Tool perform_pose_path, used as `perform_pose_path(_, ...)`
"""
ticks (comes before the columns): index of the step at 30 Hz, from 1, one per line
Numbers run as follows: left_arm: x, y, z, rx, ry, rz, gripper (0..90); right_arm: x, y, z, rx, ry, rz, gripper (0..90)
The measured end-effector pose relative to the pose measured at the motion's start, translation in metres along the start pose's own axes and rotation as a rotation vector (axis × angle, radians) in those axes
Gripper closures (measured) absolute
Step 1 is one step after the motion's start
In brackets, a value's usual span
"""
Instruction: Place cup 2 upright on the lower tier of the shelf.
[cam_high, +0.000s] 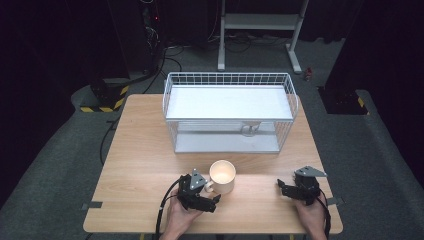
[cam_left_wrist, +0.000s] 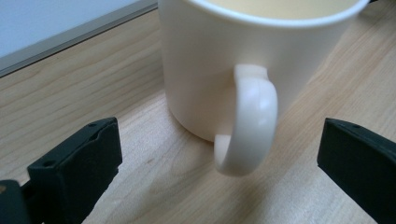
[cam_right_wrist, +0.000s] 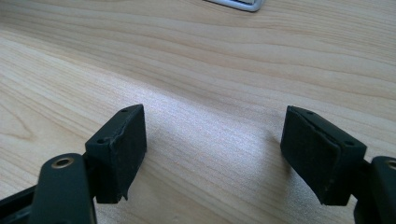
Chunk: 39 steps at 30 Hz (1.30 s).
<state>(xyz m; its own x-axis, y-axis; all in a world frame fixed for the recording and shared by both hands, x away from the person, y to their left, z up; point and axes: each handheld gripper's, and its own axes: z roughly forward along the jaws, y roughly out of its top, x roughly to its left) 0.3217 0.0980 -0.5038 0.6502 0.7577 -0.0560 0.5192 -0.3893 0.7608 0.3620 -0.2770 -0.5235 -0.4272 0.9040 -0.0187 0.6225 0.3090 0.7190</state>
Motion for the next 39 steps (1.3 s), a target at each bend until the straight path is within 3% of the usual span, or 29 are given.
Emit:
perform_pose_path(23, -0.005, 0.024, 0.024, -0.024, -0.011, 0.019, 0.2, 0.0, 0.0, 0.0, 0.0, 0.0, 0.0, 22.5)
perform_pose_path(27, -0.005, 0.025, 0.027, -0.039, -0.008, 0.006, 0.2, 0.0, 0.0, 0.0, 0.0, 0.0, 0.0, 22.5)
perform_pose_path(39, -0.009, 0.029, 0.036, -0.027, 0.023, 0.04, 1.2, 0.0, 0.0, 0.0, 0.0, 0.0, 0.002, 22.5)
